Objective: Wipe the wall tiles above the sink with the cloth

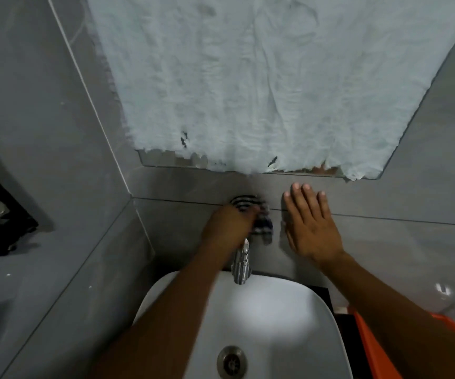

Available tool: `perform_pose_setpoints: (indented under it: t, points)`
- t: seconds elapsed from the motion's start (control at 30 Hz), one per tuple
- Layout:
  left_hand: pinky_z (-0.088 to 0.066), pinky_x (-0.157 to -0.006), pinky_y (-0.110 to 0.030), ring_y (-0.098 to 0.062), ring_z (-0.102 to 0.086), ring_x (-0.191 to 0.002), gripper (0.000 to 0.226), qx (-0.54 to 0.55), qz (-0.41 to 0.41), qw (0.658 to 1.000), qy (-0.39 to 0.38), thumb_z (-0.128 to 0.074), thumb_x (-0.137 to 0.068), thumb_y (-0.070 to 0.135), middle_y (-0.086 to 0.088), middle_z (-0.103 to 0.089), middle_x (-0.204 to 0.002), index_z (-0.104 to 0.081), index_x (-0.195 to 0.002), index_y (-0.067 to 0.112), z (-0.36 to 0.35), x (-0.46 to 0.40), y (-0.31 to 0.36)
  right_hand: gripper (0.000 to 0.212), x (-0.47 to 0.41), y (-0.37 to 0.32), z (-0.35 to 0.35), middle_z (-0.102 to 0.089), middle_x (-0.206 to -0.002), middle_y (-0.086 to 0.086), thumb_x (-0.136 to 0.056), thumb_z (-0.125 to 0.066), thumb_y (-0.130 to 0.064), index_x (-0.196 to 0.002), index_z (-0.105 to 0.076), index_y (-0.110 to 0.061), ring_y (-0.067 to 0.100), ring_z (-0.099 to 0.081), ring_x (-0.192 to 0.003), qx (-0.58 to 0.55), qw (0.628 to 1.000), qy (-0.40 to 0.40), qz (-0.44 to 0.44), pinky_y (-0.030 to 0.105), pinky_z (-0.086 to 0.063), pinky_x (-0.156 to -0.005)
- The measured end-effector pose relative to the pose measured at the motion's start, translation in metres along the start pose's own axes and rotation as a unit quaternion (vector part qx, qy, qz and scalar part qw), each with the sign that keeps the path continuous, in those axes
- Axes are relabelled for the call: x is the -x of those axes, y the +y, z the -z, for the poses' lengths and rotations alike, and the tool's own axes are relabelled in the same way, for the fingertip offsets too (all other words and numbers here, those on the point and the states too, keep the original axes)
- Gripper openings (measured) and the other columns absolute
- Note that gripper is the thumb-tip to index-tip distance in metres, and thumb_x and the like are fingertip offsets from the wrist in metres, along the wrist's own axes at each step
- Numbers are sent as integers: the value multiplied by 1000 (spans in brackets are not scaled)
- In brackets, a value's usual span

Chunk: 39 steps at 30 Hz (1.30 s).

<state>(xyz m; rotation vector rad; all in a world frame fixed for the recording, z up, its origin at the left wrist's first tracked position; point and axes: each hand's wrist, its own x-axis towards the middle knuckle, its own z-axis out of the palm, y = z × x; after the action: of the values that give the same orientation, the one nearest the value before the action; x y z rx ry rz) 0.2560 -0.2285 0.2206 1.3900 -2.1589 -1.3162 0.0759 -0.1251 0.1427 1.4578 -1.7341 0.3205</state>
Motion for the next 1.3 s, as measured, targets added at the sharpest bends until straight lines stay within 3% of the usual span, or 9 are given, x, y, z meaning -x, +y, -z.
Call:
perform_pose_setpoints:
  t: [0.13,0.27,0.37,0.5,0.6,0.73,0.87,1.07,1.3]
  points:
    - [-25,-112,-67,-35,-47,-132,49,-420,2,906,55,-53,-89,46,-9,-53,-142,-55,-130,18,-32,-2,32,79,0,6,-27,-4,-166,15,-89,-55,-37,-154,-22,-7,33,-4,-153,31,997,62,26,53,-6,-122]
    - [-54,-94,-46,-24,-71,-96,29,35,33,999,-12,-64,-82,46,-9,-73,-115,-74,-97,23,-9,-20,15,80,0,8,-37,-2,-166,12,-88,-54,-39,-154,-23,-8,31,-4,-153,24,996,81,26,52,-3,-123]
    - [-56,-94,-43,-30,-71,-103,41,328,128,921,-164,-77,-77,36,-13,-76,-110,-74,-108,10,3,-10,3,82,0,7,-37,2,-166,11,-86,-54,-40,-154,-21,-9,30,0,-153,16,997,77,21,51,-1,-123]
    - [-47,-103,-49,-32,-66,-111,43,92,93,979,-159,-67,-85,38,-11,-73,-110,-68,-117,10,7,-7,21,81,-2,6,-32,6,-166,12,-86,-54,-40,-153,-23,-7,31,4,-153,22,998,59,18,52,1,-123]
    - [-43,-102,-59,-34,-63,-110,40,-214,-12,976,21,-53,-88,42,-10,-70,-113,-65,-111,11,-5,20,26,81,-2,1,-26,12,-166,11,-87,-55,-39,-152,-21,-6,30,9,-153,14,999,34,5,53,-1,-121]
    - [-26,-113,-59,-32,-57,-119,54,-245,-31,964,101,-49,-90,54,-10,-68,-116,-55,-120,10,-26,73,-24,83,-4,-1,-22,16,-165,11,-86,-57,-39,-153,-18,-7,30,11,-152,11,1000,25,1,56,-5,-120]
    - [15,-116,-56,-27,2,-153,76,-254,-44,961,101,-31,-87,70,0,-37,-158,-33,-146,23,-39,103,-69,80,-6,-5,-23,16,-165,10,-86,-55,-37,-151,-23,-5,31,12,-152,11,999,28,-9,56,-1,-120]
    - [-28,-113,-59,-30,-55,-122,67,-190,-31,973,125,-34,-87,71,-9,-67,-124,-59,-116,16,-20,65,-27,84,-4,-5,-32,5,-165,16,-85,-51,-39,-154,-16,-6,32,12,-152,20,999,32,-14,55,6,-121]
    - [-55,-90,-45,-25,-68,-88,35,23,59,993,-99,-68,-80,48,-9,-72,-108,-70,-96,17,16,-5,25,86,-3,-5,-30,0,-163,17,-84,-53,-38,-154,-13,-7,32,13,-152,14,1000,25,-8,56,5,-121]
